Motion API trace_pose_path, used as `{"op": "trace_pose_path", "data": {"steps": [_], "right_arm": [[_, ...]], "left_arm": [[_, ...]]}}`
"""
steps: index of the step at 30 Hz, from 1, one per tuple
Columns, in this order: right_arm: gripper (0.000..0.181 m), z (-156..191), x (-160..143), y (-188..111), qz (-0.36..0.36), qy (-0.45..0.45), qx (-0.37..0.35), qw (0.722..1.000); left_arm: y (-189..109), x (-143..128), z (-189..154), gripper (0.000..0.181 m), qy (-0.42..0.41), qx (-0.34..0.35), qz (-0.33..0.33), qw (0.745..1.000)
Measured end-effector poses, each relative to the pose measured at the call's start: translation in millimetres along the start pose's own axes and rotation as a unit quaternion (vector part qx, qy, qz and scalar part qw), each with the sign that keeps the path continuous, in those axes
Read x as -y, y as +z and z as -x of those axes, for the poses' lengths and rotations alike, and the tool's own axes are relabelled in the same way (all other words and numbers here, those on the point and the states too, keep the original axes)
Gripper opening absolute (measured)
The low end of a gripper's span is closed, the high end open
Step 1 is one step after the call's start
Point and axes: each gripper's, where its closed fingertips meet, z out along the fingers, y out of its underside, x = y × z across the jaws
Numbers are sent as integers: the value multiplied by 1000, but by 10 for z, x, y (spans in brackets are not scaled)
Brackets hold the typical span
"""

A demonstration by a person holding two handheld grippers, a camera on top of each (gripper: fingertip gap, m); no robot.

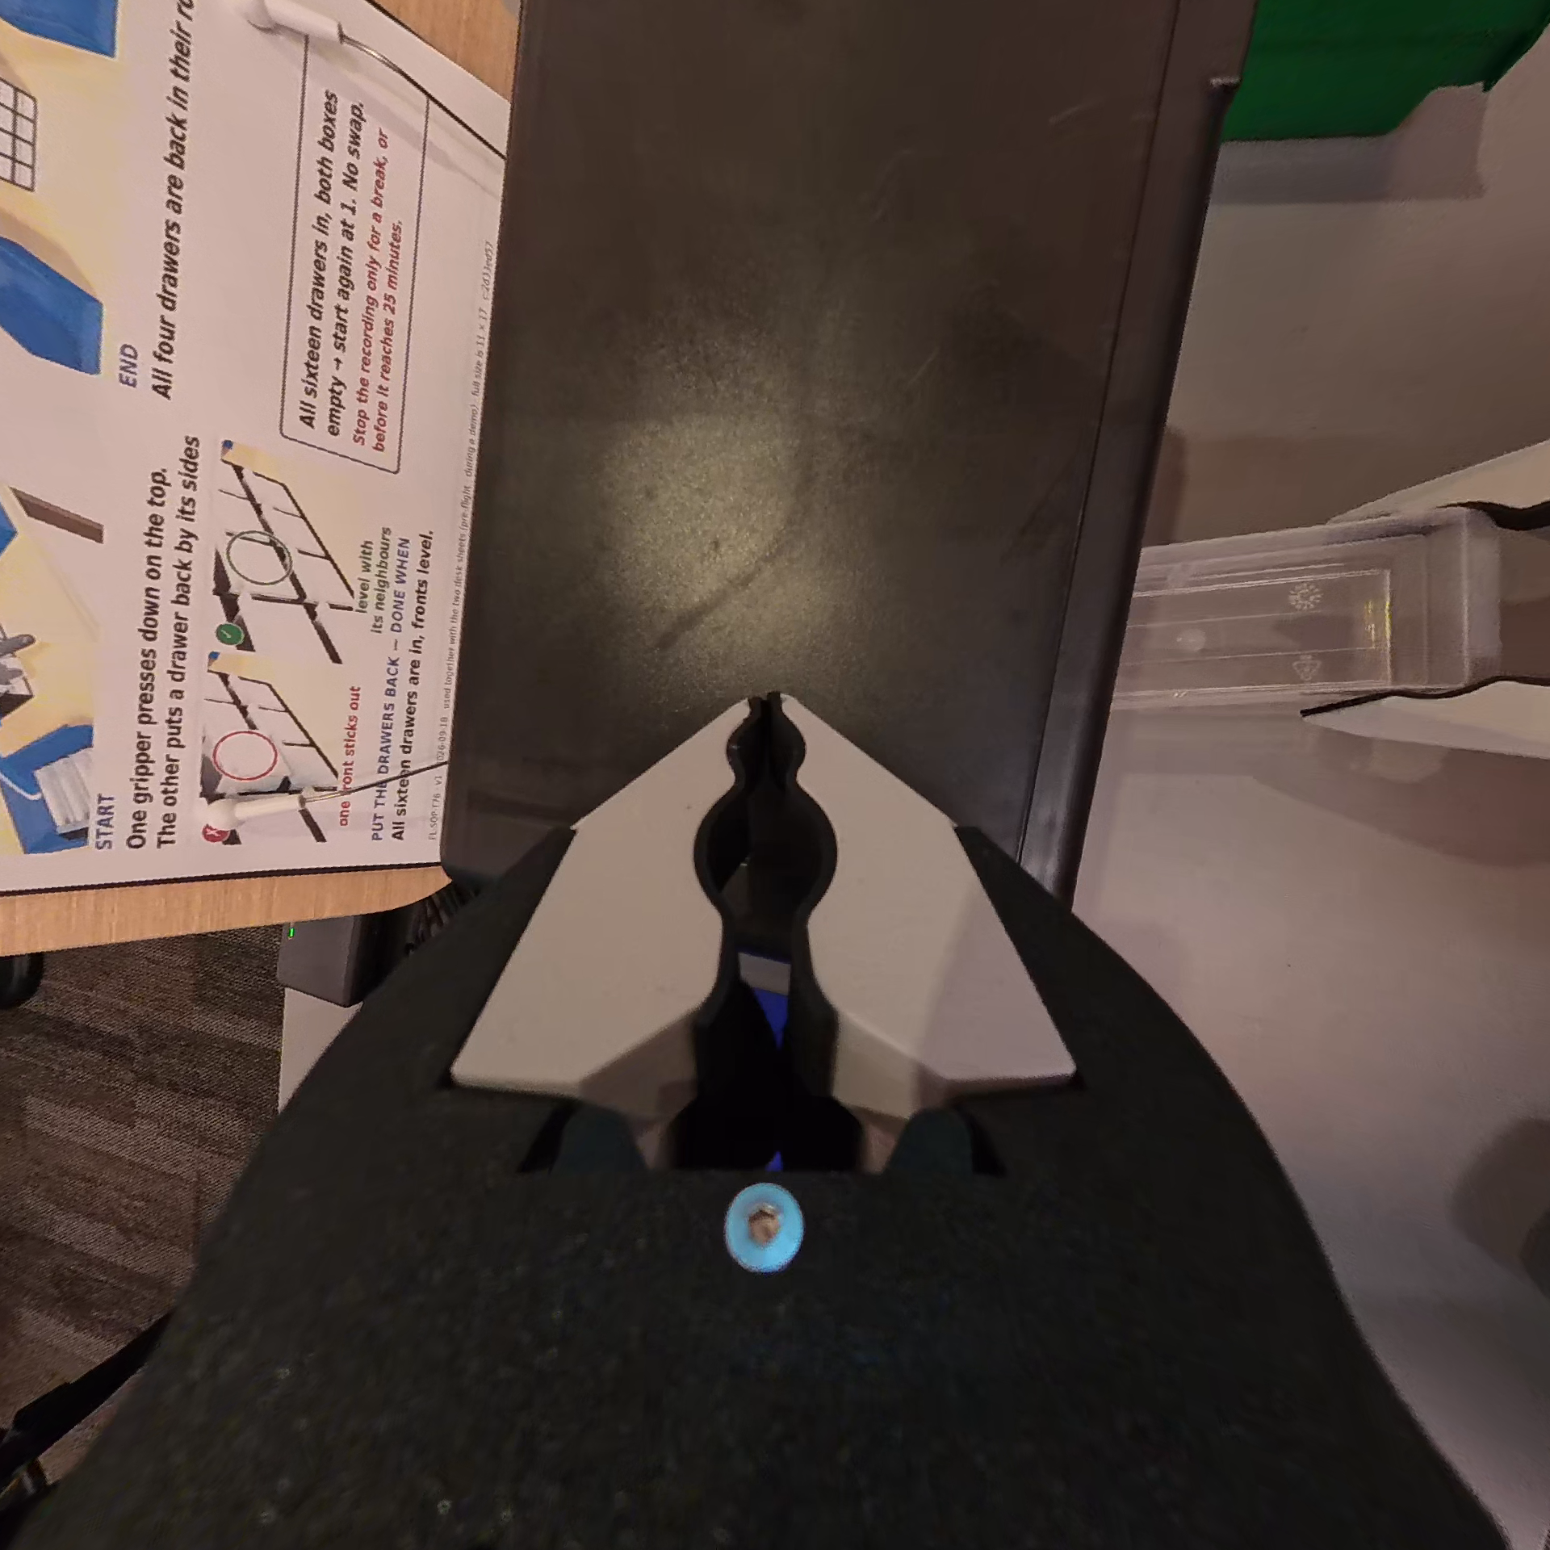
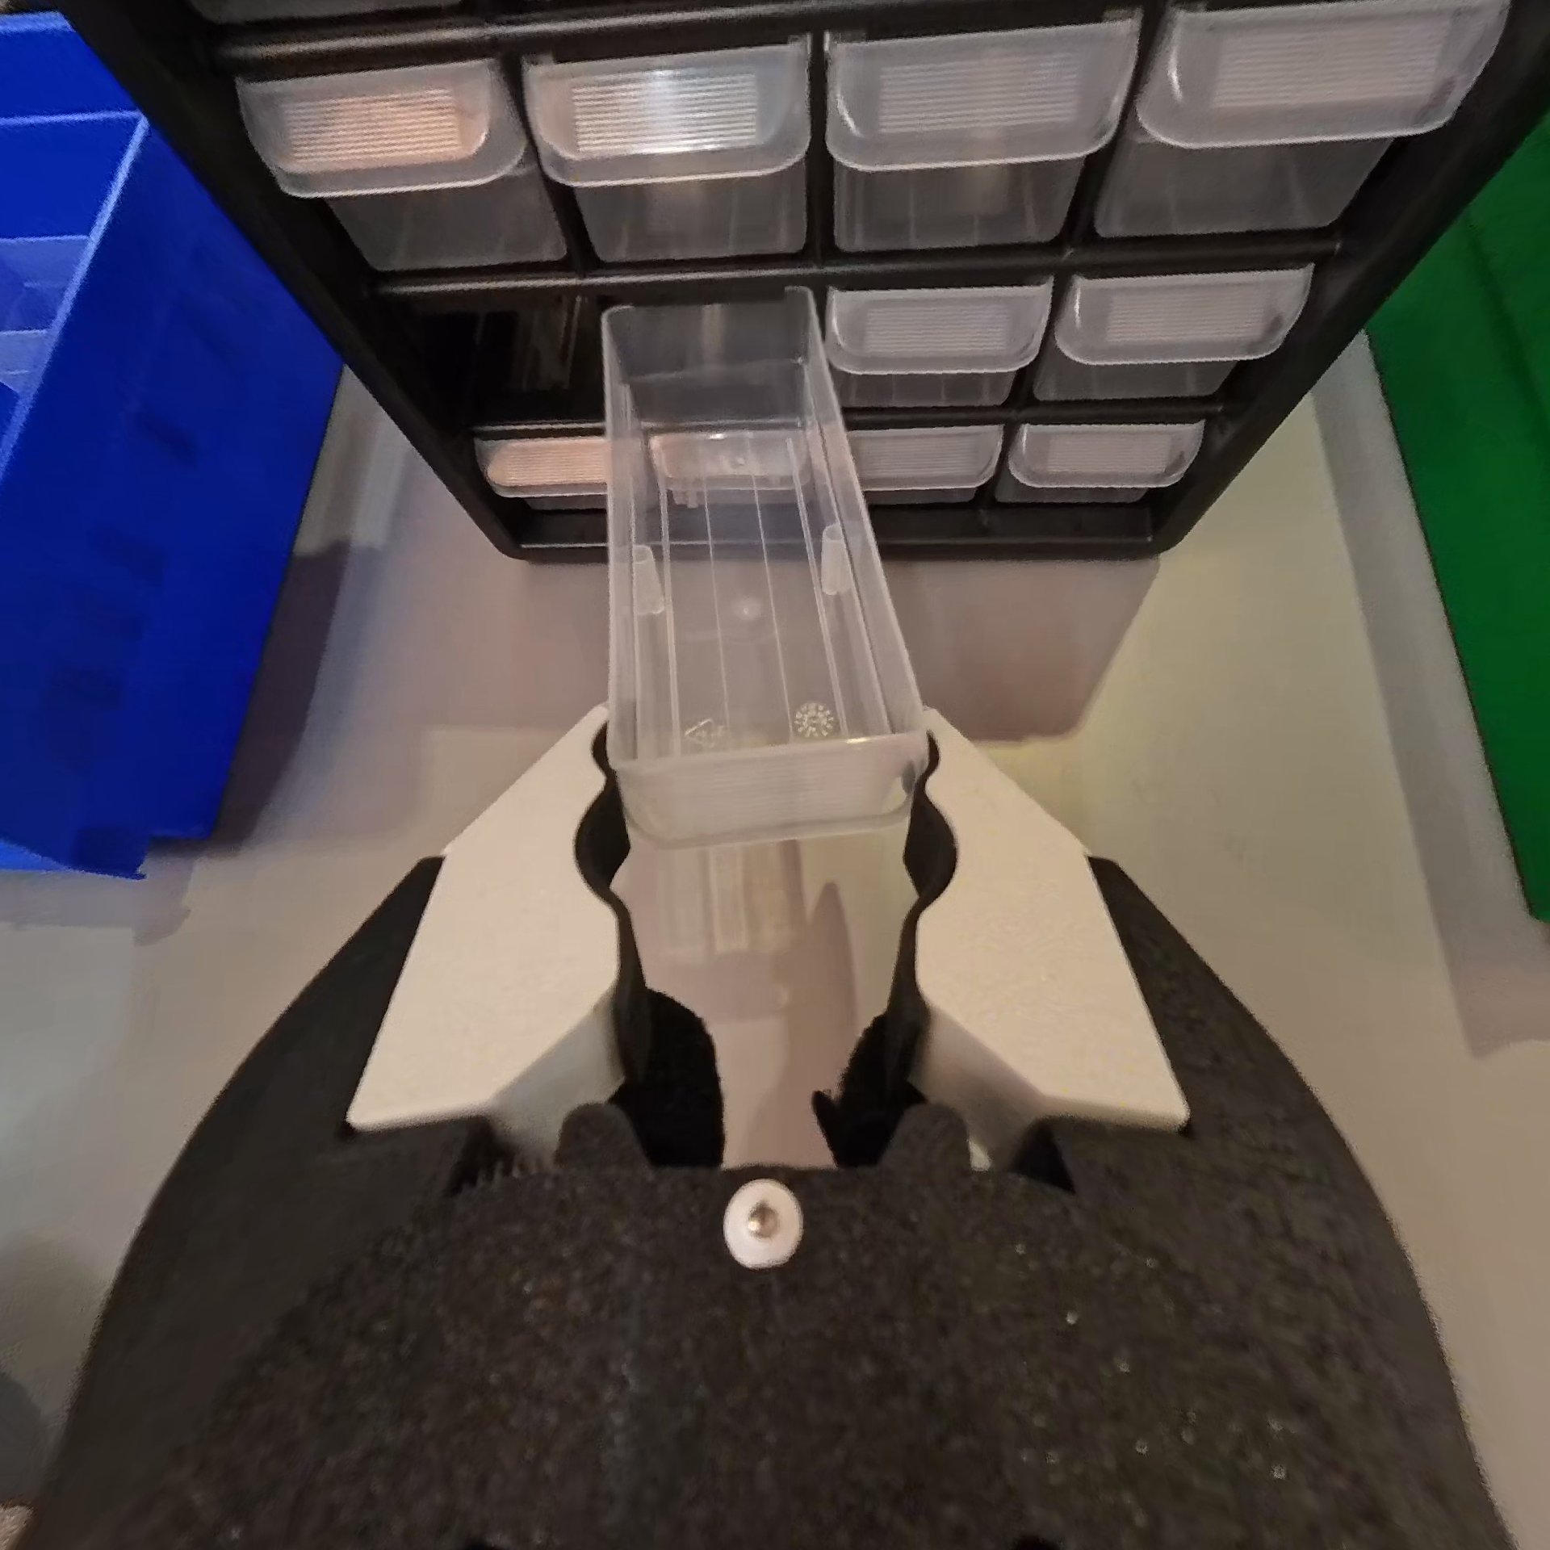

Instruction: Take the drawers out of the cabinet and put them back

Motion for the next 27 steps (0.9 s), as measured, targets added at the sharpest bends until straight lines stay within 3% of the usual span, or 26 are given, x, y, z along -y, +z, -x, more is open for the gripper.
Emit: {"op": "trace_pose_path", "data": {"steps": [18,27], "right_arm": [[66,27,-35,29,-11,82,22,996],[66,35,22,29,-29,57,-9,998]], "left_arm": [[2,1,6,0,-4,1,-13,1000],[0,-2,8,0,4,40,-9,999]]}}
